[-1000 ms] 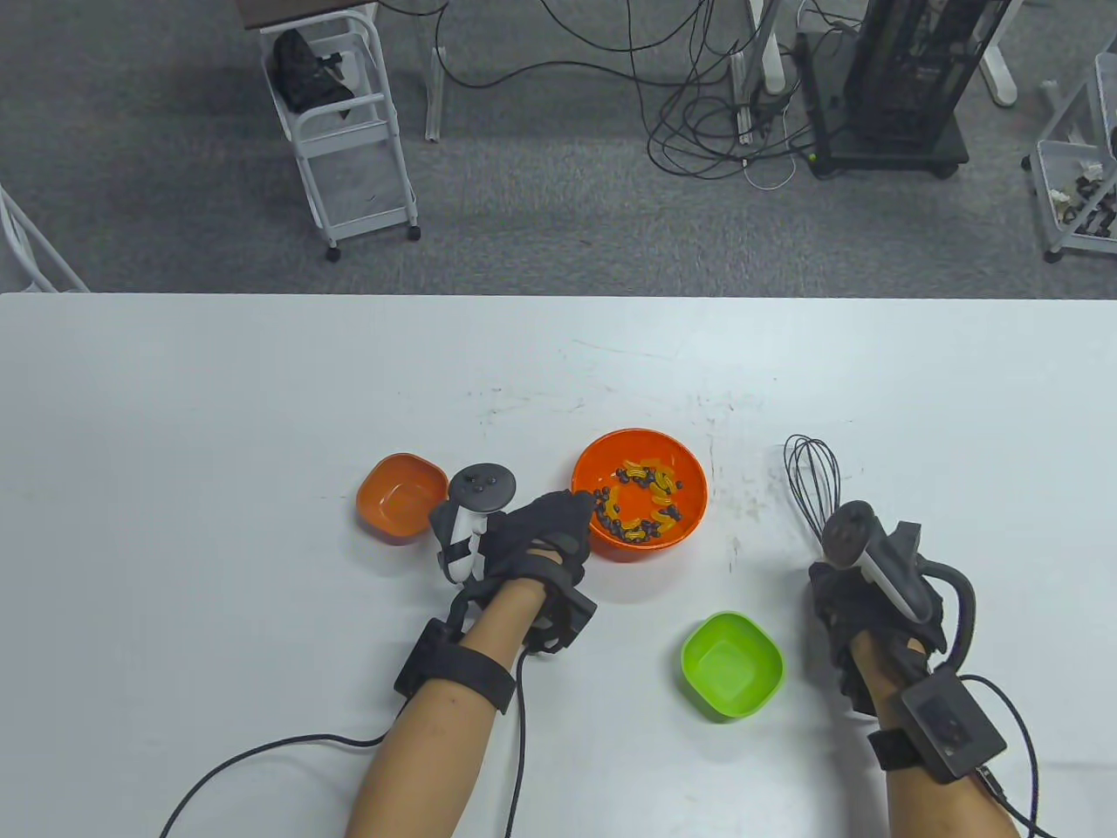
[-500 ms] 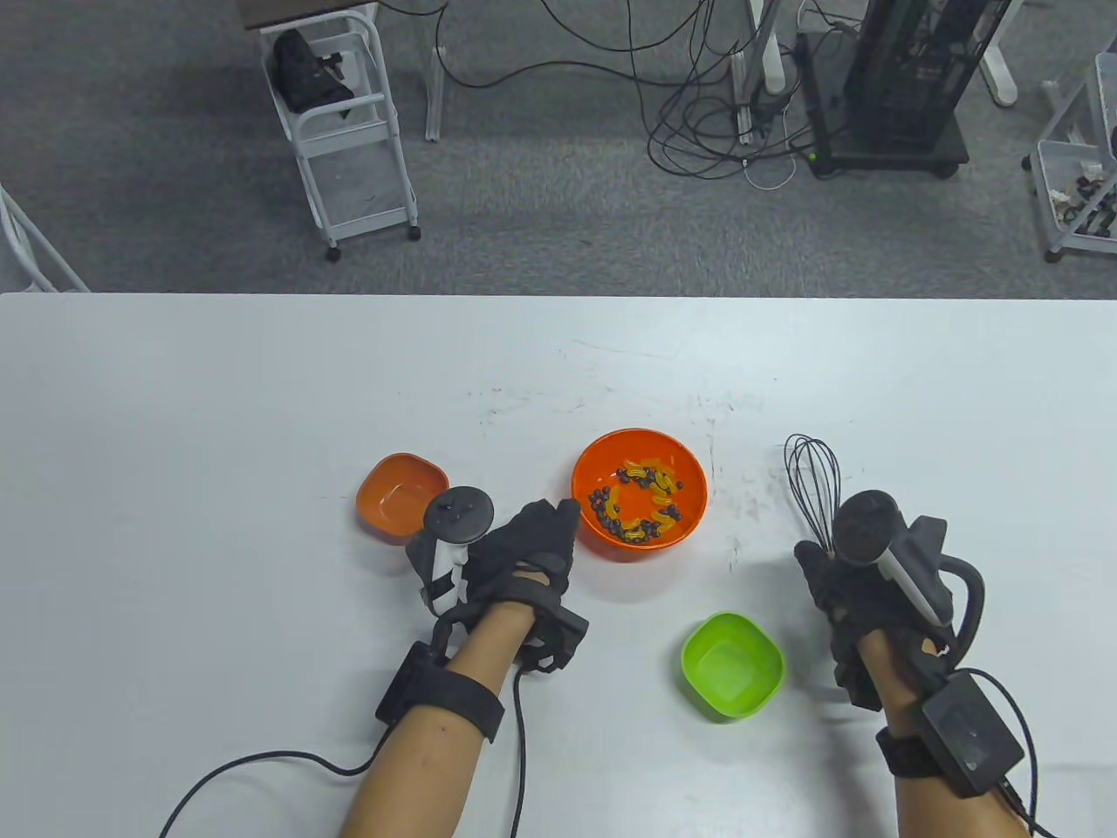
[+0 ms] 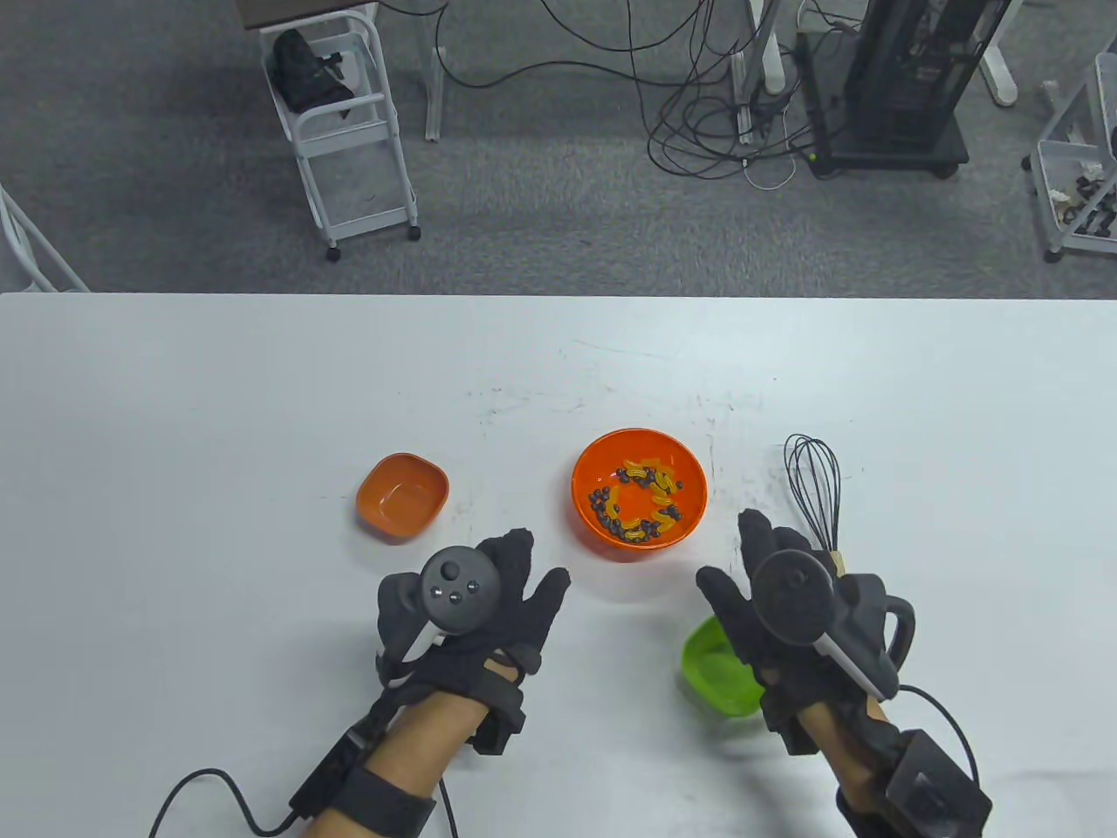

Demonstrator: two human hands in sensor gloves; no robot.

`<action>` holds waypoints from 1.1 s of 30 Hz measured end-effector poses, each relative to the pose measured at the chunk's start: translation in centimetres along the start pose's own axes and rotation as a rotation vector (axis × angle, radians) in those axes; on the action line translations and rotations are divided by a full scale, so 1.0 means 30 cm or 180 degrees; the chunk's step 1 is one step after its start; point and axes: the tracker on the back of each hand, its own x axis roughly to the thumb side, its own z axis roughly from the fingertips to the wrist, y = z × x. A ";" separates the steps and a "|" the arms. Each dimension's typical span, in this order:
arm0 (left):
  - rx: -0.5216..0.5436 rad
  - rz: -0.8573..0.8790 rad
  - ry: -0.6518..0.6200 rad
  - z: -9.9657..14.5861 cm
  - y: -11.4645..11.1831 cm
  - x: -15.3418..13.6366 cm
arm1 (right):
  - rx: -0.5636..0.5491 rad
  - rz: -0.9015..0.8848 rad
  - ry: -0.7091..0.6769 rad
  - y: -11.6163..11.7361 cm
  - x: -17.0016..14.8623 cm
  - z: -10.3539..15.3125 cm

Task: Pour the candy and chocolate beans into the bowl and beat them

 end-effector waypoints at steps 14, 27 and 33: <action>0.0071 -0.0508 -0.0227 0.137 -0.009 -0.067 | 0.0116 0.0057 -0.0379 0.169 -0.007 0.088; -0.0306 -0.0630 -0.0336 0.115 -0.073 -0.013 | 0.0323 0.0066 -0.0359 0.206 -0.028 0.072; -0.0307 -0.0601 -0.0353 0.114 -0.070 -0.011 | 0.0260 -0.0011 -0.0381 0.200 -0.025 0.072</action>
